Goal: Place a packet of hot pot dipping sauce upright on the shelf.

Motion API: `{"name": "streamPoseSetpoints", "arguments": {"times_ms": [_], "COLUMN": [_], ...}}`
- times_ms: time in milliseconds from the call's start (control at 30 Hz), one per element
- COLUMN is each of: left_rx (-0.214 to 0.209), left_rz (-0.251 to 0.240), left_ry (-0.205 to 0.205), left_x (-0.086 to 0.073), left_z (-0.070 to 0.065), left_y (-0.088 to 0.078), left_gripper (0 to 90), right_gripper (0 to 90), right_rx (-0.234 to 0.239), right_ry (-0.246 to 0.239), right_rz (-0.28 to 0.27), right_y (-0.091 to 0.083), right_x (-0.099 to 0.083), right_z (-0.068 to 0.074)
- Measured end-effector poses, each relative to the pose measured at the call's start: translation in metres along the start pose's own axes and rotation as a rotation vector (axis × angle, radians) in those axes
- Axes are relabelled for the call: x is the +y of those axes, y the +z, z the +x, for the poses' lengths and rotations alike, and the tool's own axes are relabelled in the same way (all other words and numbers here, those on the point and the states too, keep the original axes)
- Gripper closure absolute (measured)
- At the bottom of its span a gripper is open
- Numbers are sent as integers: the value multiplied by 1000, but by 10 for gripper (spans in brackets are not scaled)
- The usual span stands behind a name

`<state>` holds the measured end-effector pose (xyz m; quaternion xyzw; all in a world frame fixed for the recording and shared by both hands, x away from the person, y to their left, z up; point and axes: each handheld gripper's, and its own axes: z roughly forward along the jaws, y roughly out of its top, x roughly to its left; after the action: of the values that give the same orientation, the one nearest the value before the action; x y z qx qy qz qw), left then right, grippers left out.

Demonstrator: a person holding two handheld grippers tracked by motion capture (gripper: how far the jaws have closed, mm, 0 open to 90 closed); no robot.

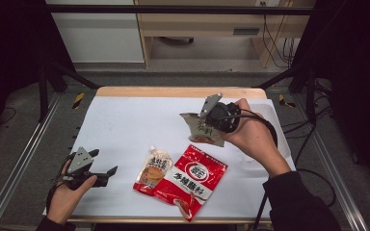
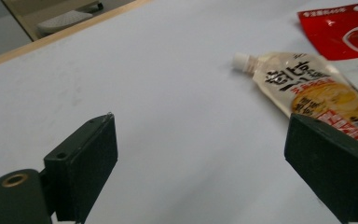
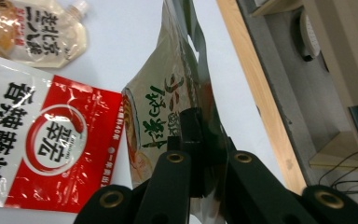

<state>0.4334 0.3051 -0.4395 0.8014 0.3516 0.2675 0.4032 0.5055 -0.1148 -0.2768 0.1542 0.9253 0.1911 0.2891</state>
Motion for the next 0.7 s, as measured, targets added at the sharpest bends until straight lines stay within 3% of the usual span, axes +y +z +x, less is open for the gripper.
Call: {"name": "streamPoseSetpoints", "arguments": {"times_ms": [67, 300, 433, 700], "left_rx": [-8, -1, 14, 28], "left_rz": [26, 51, 51, 50], "left_ry": [0, -13, -40, -51], "left_x": [-2, -4, -7, -8], "left_z": [0, -1, 2, 6], "left_y": [4, 8, 8, 7], "left_gripper": [92, 91, 91, 91], "right_gripper": [900, 900, 900, 900], "right_rx": [-14, -38, -51, -79], "right_ry": [10, 22, 32, 56], "right_rz": [-2, -17, -25, -26], "right_y": [-3, -20, -30, -46], "right_x": [-3, -17, -28, -51], "right_z": [-4, -14, -16, -21]}}
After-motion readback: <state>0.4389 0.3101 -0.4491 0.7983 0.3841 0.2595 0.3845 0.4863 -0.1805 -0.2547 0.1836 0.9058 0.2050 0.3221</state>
